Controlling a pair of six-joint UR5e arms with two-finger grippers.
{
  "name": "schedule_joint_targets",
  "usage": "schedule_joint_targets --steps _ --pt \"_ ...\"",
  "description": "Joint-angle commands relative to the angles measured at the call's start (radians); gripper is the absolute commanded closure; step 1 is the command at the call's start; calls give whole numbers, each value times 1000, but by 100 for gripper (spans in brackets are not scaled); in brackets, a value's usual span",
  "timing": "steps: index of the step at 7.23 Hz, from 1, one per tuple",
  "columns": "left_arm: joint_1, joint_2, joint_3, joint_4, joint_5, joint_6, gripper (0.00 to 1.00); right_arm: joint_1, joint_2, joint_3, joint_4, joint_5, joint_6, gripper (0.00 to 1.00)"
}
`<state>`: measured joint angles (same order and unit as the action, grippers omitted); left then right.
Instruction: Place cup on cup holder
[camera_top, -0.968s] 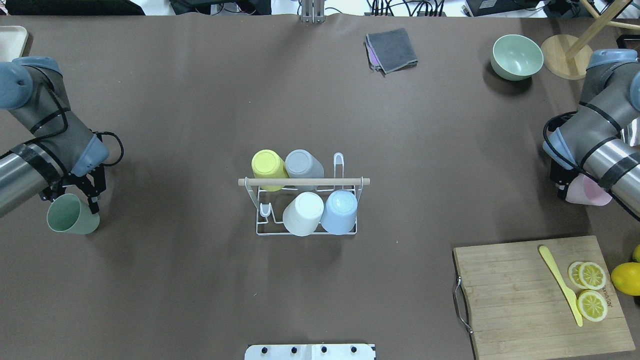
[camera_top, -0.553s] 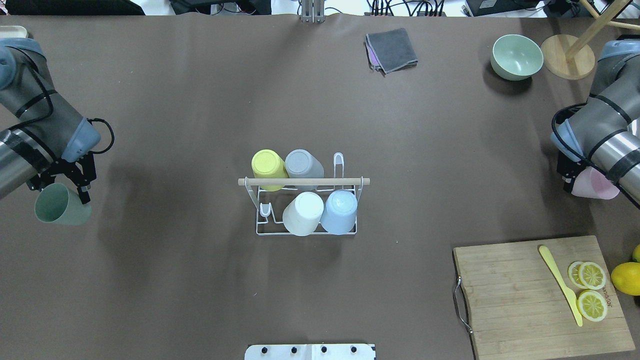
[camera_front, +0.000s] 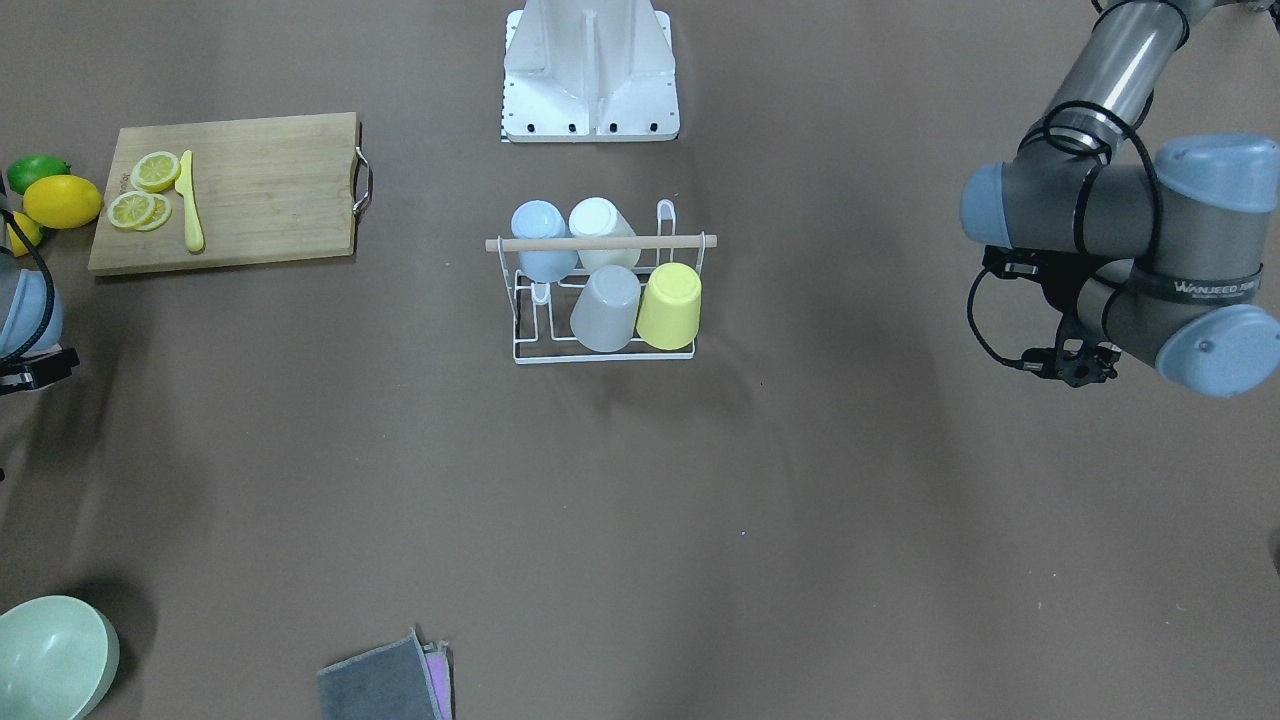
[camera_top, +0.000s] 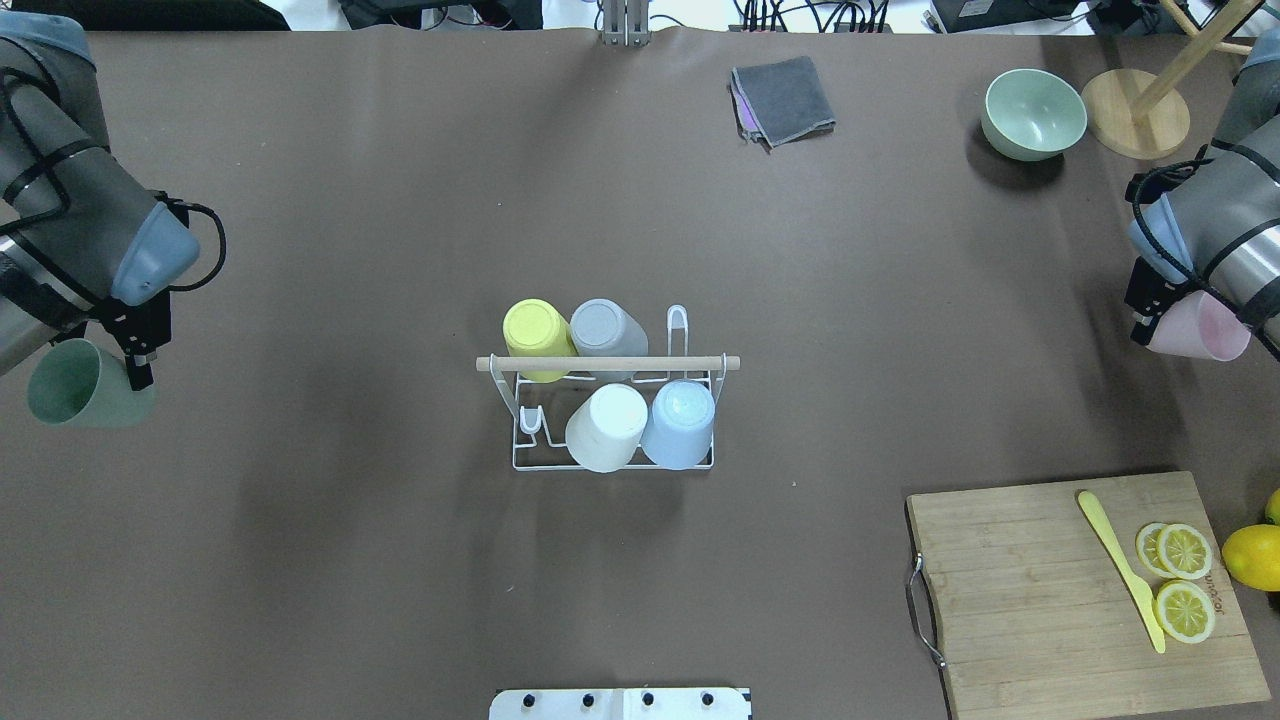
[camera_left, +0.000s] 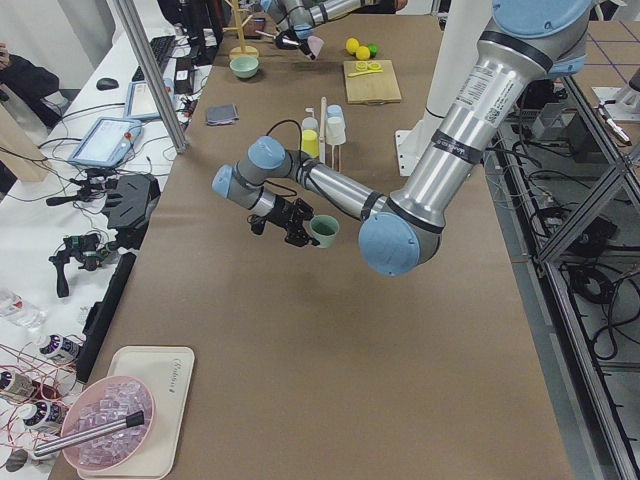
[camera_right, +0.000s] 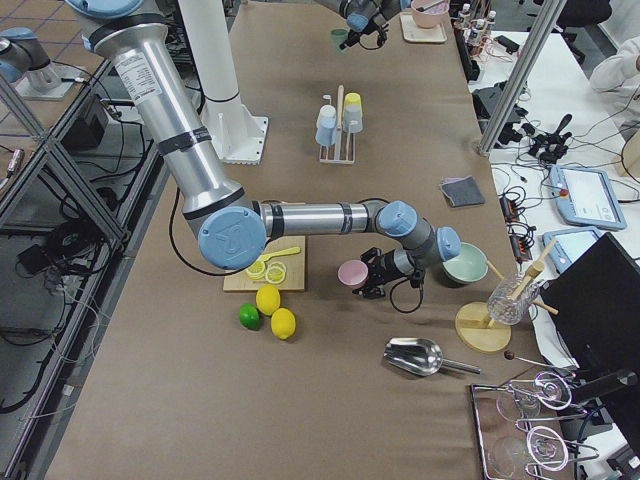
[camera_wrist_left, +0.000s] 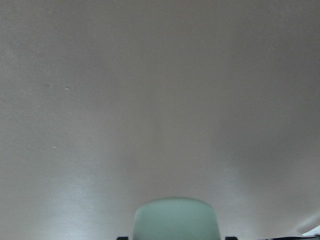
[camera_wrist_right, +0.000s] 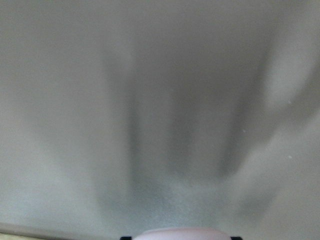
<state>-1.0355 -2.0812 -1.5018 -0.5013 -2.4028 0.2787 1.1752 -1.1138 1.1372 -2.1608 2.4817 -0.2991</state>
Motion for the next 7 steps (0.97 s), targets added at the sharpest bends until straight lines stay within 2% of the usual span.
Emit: schedule_joint_targets --steps 1,3,4,6,7 --pt "-17 1 -78 -93 182 -4 100 9 40 3 41 116 -23 71" --pt "-18 4 -129 -225 324 -47 100 26 26 10 117 253 -19 71" --pt "-43 6 -132 -318 364 -64 100 35 20 10 131 310 -15 71" --pt "-104 12 -132 -513 402 -91 100 44 22 10 157 455 -23 73" --pt "-125 16 -147 -584 402 -108 100 35 20 9 164 561 -23 73"
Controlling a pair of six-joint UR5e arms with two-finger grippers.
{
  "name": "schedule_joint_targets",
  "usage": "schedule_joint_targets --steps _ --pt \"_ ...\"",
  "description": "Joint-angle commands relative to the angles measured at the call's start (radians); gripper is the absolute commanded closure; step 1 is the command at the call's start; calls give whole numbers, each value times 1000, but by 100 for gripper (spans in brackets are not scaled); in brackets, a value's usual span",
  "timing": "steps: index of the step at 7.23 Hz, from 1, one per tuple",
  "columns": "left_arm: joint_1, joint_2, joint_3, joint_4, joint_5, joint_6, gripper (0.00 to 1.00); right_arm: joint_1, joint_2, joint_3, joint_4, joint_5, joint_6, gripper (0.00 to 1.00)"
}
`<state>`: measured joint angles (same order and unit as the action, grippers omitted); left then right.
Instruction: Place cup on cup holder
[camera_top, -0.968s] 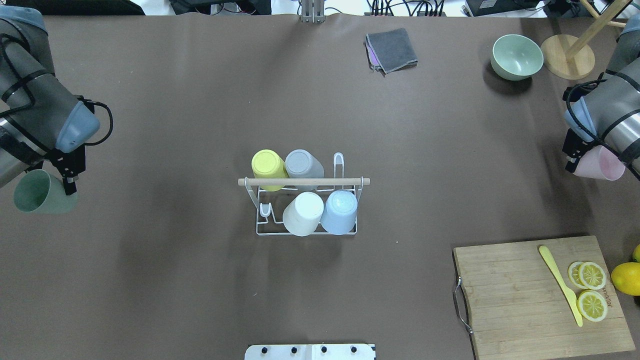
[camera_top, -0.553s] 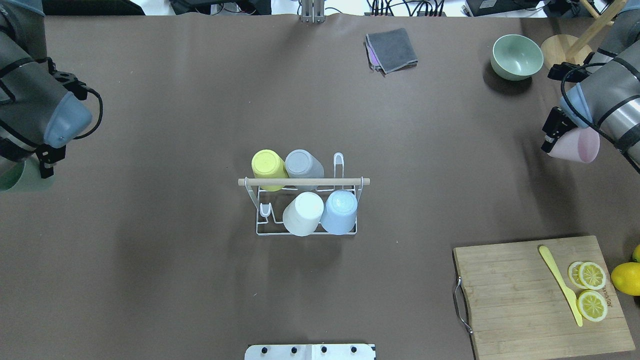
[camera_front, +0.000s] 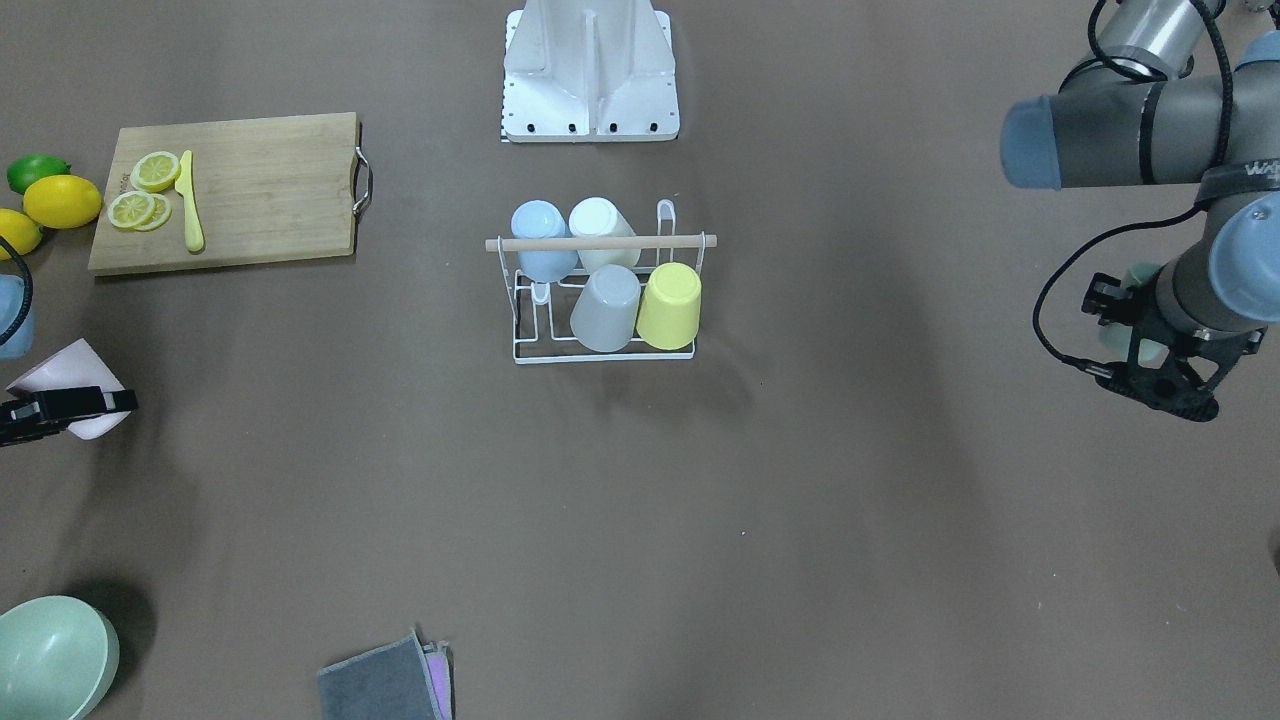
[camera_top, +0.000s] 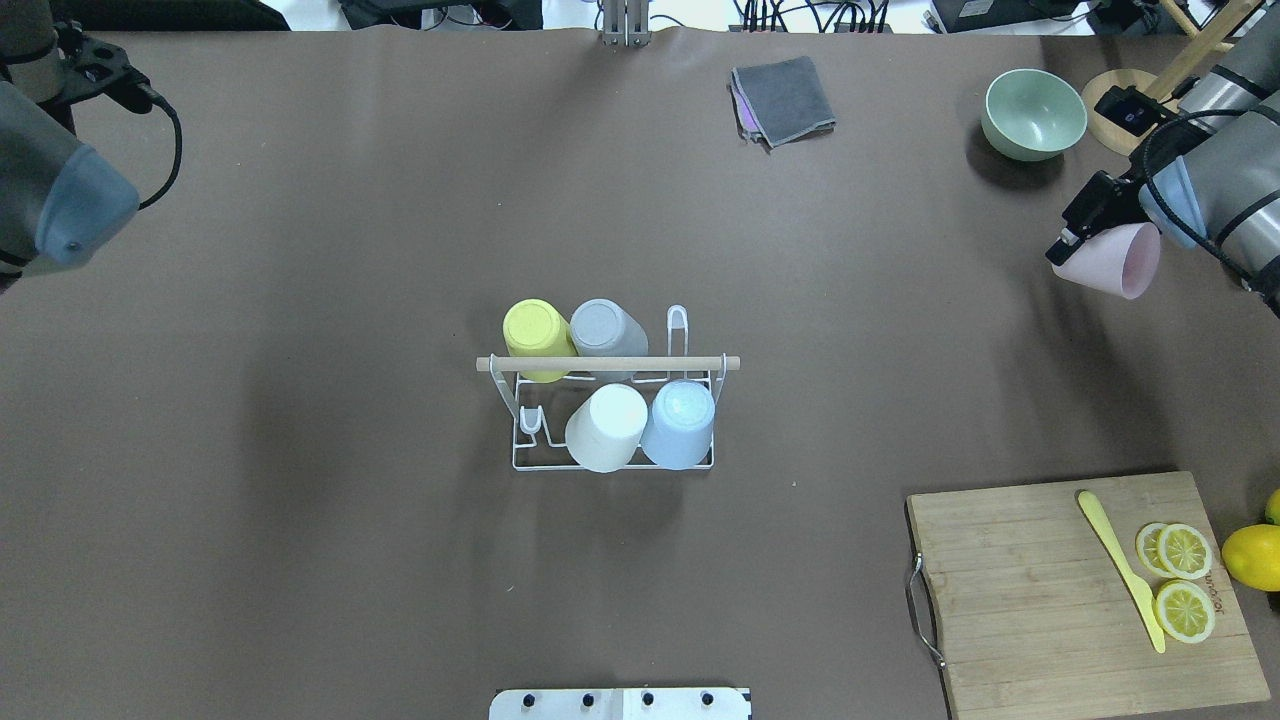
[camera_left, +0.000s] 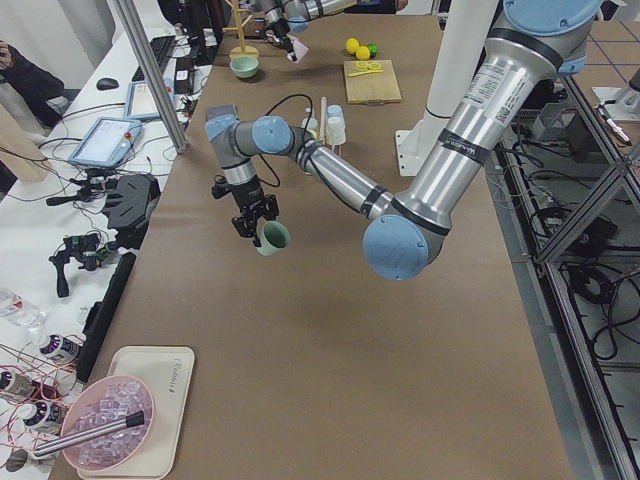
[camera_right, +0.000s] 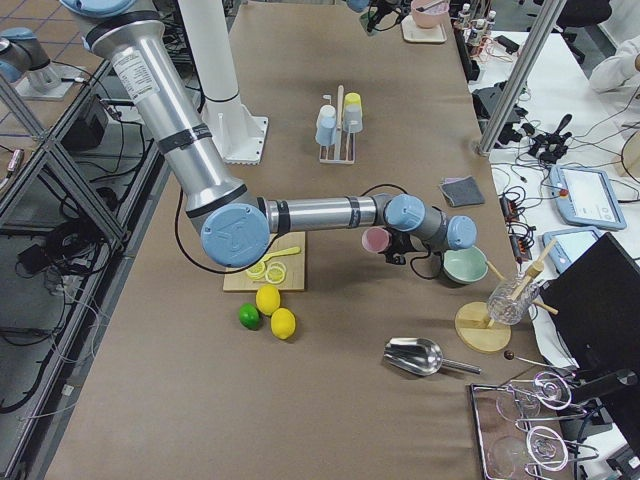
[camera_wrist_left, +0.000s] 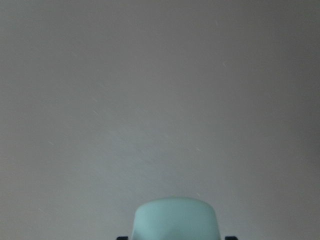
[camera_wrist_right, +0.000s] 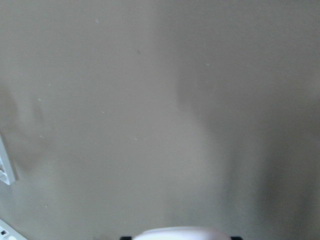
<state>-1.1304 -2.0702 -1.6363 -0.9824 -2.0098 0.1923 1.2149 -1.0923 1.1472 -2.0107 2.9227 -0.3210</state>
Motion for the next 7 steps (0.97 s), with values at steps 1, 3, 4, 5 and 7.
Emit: schedule_joint_targets --steps 1,3,4,5,7 --pt "-37 40 -43 -216 9 -63 100 8 -1 0 13 181 -3 73" --pt "-31 42 -88 -384 -3 -217 100 0 -1 -7 12 333 -3 73" --pt "-28 45 -103 -475 -7 -252 100 -3 0 -3 13 398 -4 73" --pt "-25 61 -108 -549 -73 -258 100 0 -1 3 21 465 -16 72" --pt "6 91 -108 -846 -107 -446 100 0 -30 2 43 597 -108 73"
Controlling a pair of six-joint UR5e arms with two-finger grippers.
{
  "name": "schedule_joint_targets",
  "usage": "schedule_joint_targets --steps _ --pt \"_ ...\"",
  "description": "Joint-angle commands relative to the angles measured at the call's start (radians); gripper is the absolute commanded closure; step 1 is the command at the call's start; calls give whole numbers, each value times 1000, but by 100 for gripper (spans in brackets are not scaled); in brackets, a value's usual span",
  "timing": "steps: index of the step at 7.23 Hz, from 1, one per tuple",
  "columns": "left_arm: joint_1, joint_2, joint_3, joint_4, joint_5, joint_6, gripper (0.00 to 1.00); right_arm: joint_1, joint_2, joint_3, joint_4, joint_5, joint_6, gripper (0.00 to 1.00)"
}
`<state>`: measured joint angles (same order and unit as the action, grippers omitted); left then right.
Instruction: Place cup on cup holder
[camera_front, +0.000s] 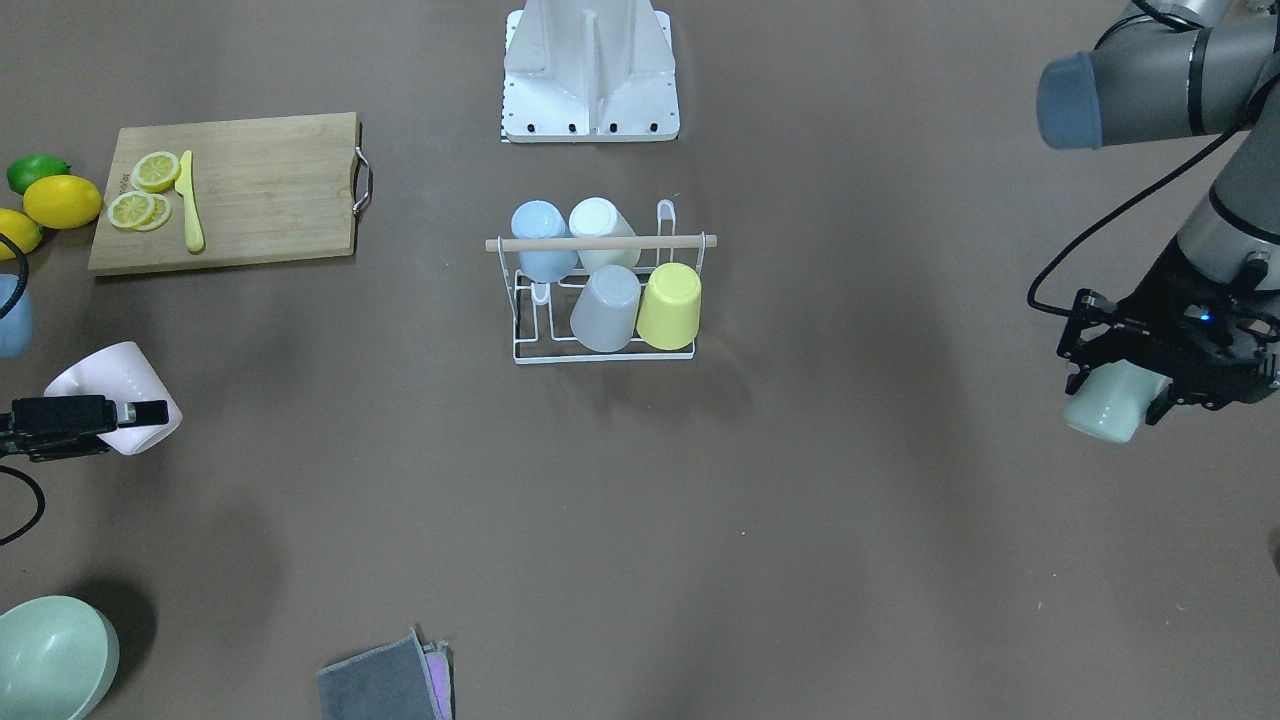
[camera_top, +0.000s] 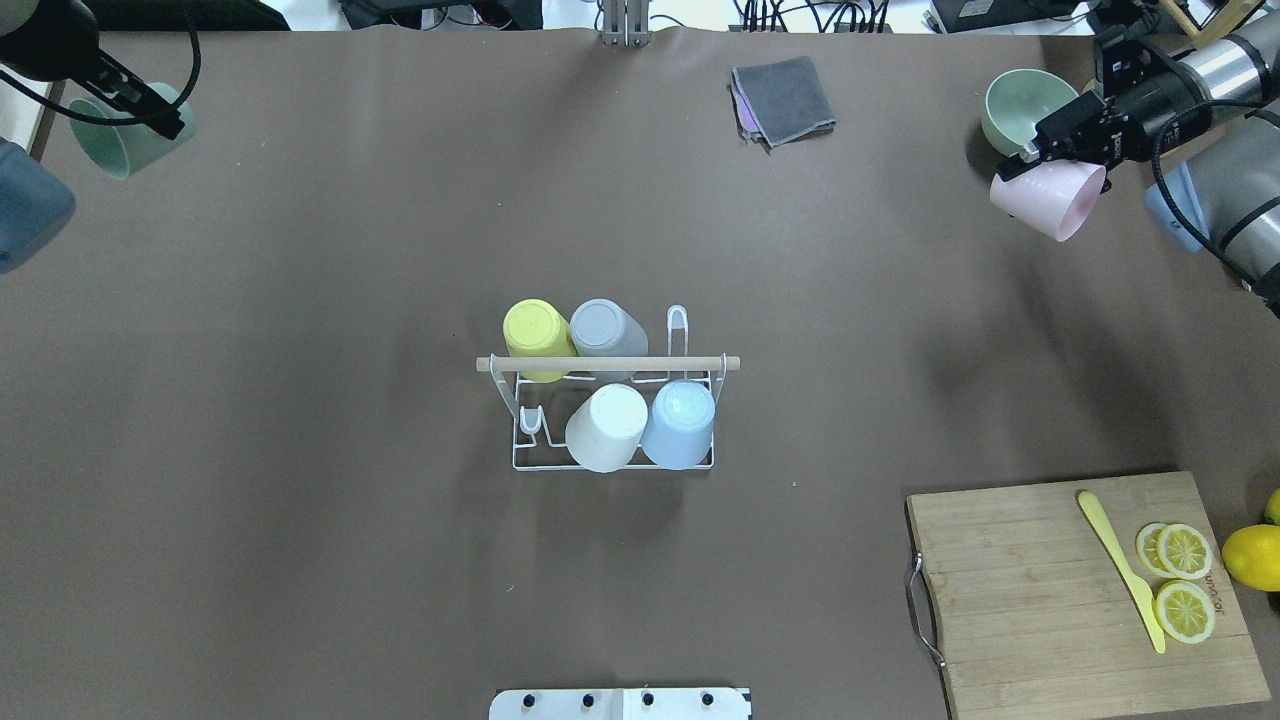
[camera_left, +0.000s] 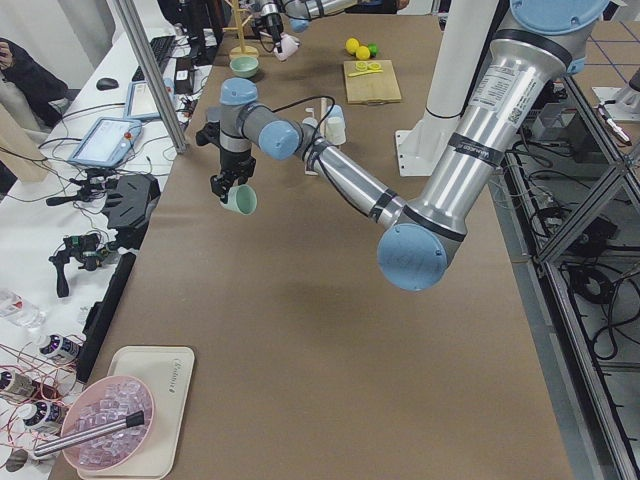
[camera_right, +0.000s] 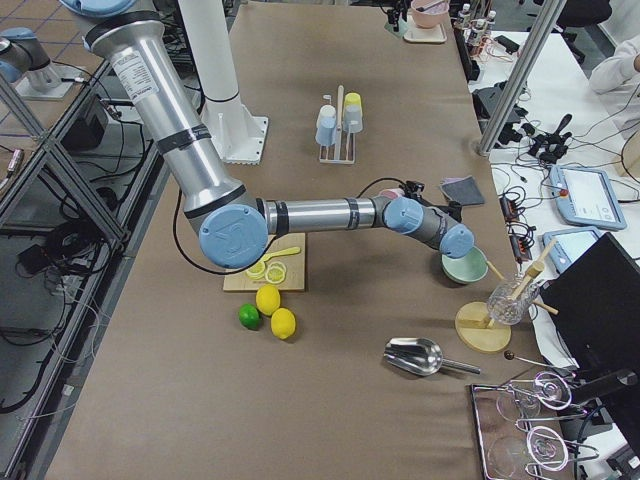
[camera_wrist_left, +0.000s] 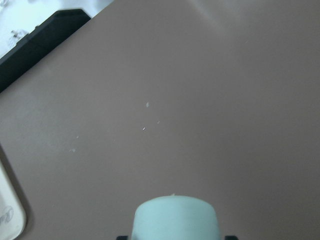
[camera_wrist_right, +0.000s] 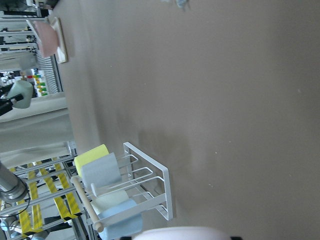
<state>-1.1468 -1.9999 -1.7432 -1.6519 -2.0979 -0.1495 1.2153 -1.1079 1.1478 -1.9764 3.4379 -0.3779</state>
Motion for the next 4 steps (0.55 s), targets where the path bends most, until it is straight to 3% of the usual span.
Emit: schedule_joint_targets --steps 1,3,4 --pt "51 38 -10 -322 -17 -224 100 -5 -35 3 34 124 -121 72" --pt "90 44 -27 -533 -10 -364 100 -57 -76 -2 115 263 -278 73" --pt "104 73 -71 -548 -7 -414 100 -66 -79 1 125 332 -358 73"
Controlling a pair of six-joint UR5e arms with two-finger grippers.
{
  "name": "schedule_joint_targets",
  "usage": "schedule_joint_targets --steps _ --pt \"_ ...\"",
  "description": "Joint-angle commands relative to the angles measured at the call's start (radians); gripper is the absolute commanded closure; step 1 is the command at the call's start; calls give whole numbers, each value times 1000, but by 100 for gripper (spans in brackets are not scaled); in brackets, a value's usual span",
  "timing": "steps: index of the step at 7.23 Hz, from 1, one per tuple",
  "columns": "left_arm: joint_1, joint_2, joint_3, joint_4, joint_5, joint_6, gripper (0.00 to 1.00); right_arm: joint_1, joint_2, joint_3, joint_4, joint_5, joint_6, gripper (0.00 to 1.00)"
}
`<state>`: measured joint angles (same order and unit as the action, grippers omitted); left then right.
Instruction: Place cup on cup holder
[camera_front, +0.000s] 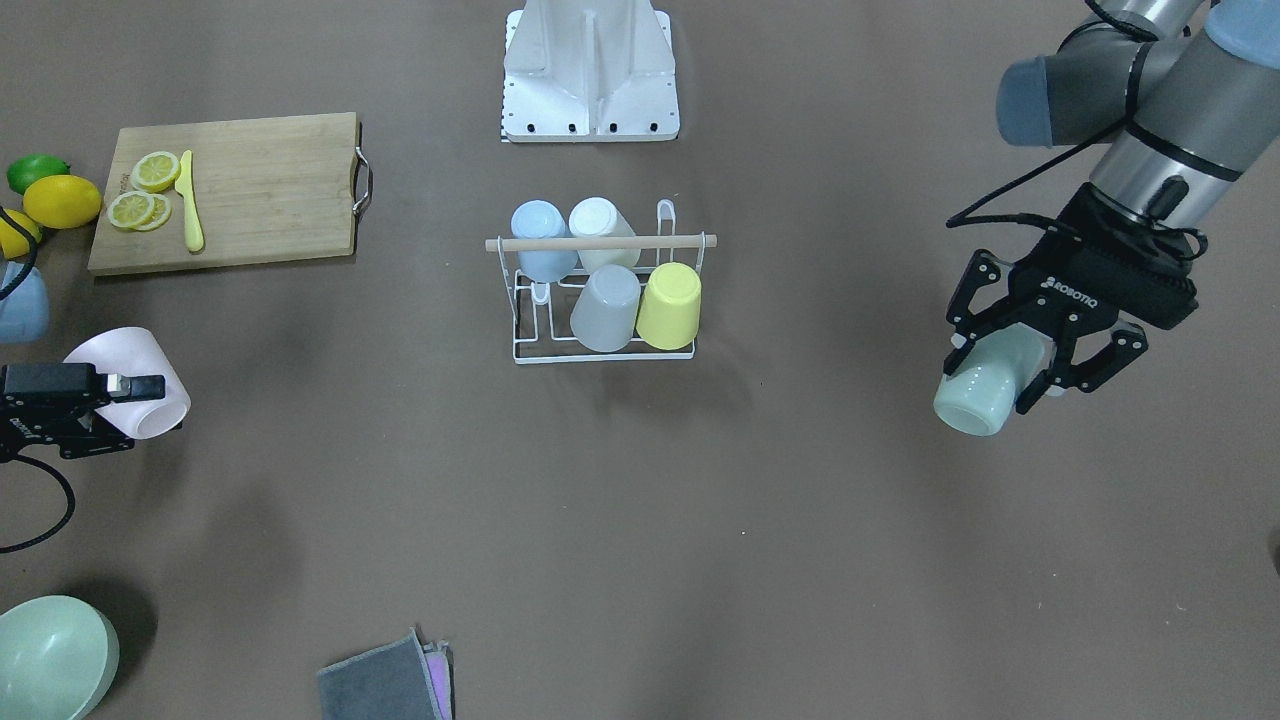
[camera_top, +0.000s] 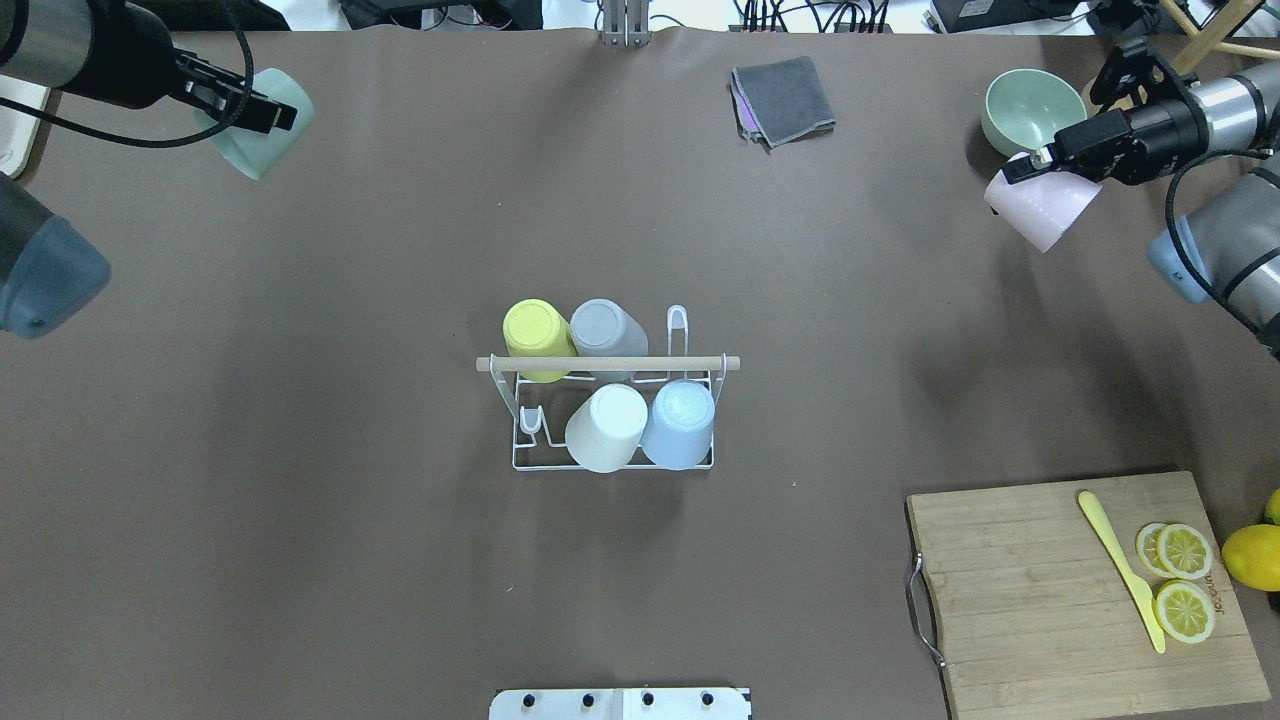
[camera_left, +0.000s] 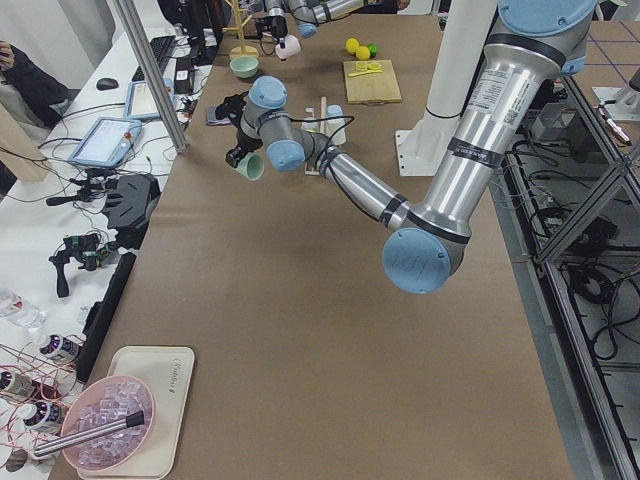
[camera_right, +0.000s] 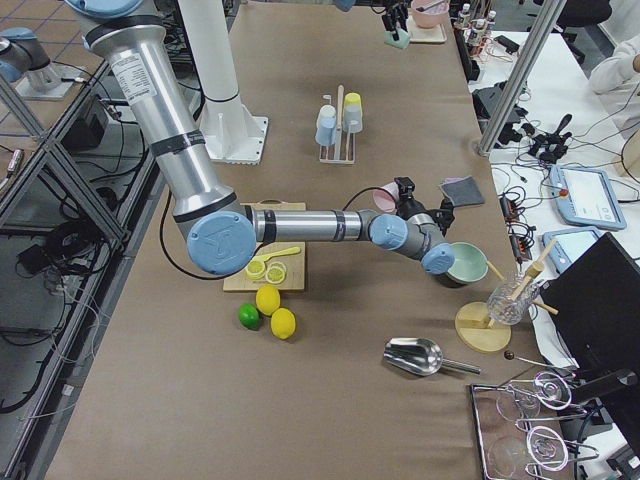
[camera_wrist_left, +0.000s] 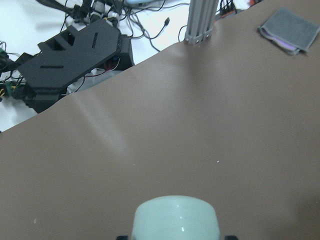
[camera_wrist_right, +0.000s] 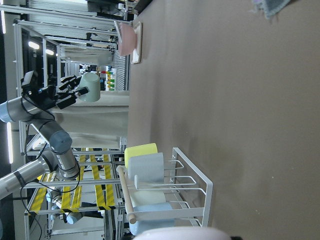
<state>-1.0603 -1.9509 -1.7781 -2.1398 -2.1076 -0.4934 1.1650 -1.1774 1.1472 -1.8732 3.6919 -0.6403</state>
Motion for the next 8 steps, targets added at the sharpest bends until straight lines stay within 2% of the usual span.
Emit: schedule_joint_targets --steps 1,2,4,6,8 --pt "20 42 -56 -52 -5 -74 100 -28 -25 2 75 139 -152 73" --pt "42 62 -47 -43 -5 -73 100 -39 -42 5 116 187 -171 79" --pt "48 64 -35 65 -5 -62 100 -92 -50 9 141 230 -269 81" --pt "48 64 -41 144 -15 -60 100 -113 -50 58 144 278 -306 82" --pt "46 85 -47 170 -34 -62 100 -120 -53 69 245 359 -338 82"
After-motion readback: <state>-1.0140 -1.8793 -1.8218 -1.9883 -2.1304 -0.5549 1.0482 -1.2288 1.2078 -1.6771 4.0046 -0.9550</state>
